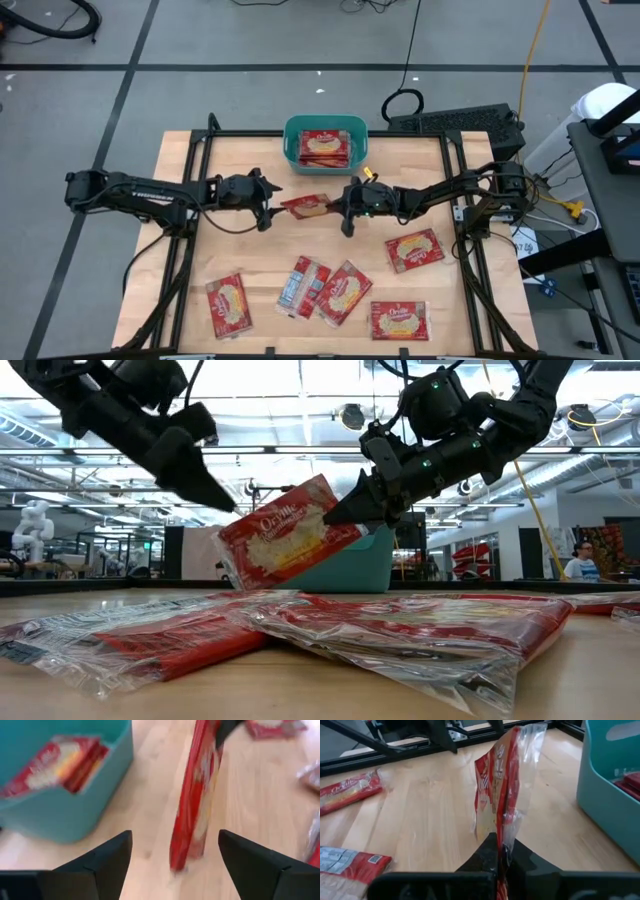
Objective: Sort popcorn bags into baskets
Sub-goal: Put the red popcorn bag into the green bin
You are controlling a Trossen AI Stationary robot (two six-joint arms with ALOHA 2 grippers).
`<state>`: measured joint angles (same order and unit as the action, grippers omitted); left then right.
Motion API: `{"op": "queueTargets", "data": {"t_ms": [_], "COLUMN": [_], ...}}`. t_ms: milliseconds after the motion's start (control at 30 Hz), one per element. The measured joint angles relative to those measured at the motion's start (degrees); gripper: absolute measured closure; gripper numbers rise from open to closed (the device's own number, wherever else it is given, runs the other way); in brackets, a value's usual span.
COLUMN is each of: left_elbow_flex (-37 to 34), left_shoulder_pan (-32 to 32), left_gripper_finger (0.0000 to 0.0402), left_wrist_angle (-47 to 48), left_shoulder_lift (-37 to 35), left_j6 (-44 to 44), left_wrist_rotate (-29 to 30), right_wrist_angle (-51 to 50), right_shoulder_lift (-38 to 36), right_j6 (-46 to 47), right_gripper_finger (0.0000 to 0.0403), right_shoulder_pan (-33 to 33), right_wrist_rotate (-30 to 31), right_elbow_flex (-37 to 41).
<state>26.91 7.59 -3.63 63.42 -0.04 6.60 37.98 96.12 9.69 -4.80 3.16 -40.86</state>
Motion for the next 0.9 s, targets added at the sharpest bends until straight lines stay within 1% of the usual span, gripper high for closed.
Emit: {"op": "queueTargets", "data": {"t_ms": [67, 133, 300, 367, 500, 633, 700, 767, 833, 900], "left_elbow_flex": [-2.0, -4.6, -11.7, -13.7, -15.0, -13.8, -13.1, -12.7, -12.2, -11.9], "left_shoulder_pan": [0.3, 0.6, 2.0, 2.3, 3.3, 4.4, 4.8, 5.2, 5.5, 5.9], "left_gripper_finger": [0.0115, 0.0129, 0.0173, 0.0193, 0.0238, 0.0269, 0.0271, 0.0261, 0.0241, 0.0218], "left_wrist_angle": [-1.8, -6.5, -23.5, -28.2, -33.5, -38.2, -41.0, -43.7, -44.8, -44.7], "left_shoulder_lift": [0.1, 0.1, 0.8, 1.4, 5.0, 9.9, 12.3, 14.3, 16.1, 17.4], "left_j6": [-0.4, -0.6, -2.0, -2.0, -2.1, -3.7, -4.5, -4.6, -5.0, -5.3], "left_wrist_rotate": [-0.2, -1.4, -8.4, -10.2, -10.9, -10.9, -11.8, -13.7, -15.4, -15.6], "right_wrist_angle": [0.0, 0.0, 0.3, 0.5, 1.2, 1.4, 2.0, 2.1, 2.0, 2.0], "right_shoulder_lift": [0.0, 0.0, 0.0, 0.0, 0.0, 0.0, 0.0, 0.0, 0.0, 0.0], "right_j6": [-1.1, -1.9, -2.1, -2.1, -2.1, -2.0, -2.0, -2.0, -1.9, -1.9], "right_gripper_finger": [0.0402, 0.0402, 0.0402, 0.0402, 0.0403, 0.0403, 0.0403, 0.0403, 0.0403, 0.0403], "right_shoulder_pan": [0.0, 0.0, 0.0, 0.0, 0.0, 0.0, 0.0, 0.0, 0.0, 0.0], "right_wrist_rotate": [0.0, 0.0, 0.0, 0.0, 0.0, 0.0, 0.0, 0.0, 0.0, 0.0], "right_elbow_flex": [0.0, 0.0, 0.0, 0.0, 0.0, 0.0, 0.0, 0.0, 0.0, 0.0]}}
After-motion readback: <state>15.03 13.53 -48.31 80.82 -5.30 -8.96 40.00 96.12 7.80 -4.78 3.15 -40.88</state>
